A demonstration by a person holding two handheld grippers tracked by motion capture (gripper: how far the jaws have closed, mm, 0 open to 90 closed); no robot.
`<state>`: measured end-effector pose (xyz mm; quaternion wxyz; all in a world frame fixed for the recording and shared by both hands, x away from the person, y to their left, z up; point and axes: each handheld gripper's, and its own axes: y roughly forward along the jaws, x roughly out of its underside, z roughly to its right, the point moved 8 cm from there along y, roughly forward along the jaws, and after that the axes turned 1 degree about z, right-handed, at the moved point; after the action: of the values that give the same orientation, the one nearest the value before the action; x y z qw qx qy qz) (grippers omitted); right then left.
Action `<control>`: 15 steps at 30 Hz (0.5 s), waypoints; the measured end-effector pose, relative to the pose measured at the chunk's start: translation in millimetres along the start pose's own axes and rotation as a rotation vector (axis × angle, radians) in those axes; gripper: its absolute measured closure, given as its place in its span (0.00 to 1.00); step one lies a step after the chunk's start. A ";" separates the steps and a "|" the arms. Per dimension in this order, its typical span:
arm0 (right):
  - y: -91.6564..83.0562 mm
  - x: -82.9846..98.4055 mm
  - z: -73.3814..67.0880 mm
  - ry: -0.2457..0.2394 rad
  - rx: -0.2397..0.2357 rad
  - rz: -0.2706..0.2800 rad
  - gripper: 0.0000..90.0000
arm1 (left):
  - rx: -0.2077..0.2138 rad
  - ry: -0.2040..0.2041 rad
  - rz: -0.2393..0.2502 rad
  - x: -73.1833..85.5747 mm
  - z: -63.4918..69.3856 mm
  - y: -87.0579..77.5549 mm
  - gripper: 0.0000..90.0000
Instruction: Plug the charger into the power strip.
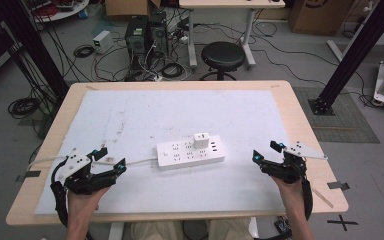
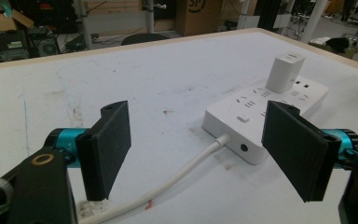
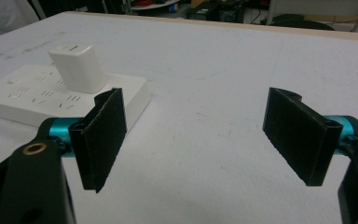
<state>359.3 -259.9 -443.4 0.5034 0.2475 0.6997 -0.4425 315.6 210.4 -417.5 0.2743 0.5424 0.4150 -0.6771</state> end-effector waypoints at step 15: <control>-3.3 10.1 3.8 0.011 0.004 -0.029 0.24 | 0.001 -0.002 -0.004 -0.7 1.0 4.8 0.26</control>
<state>354.8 -265.8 -451.9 0.4928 0.2409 0.7049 -0.4497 319.2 207.1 -418.0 0.2730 0.5412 0.4154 -0.6782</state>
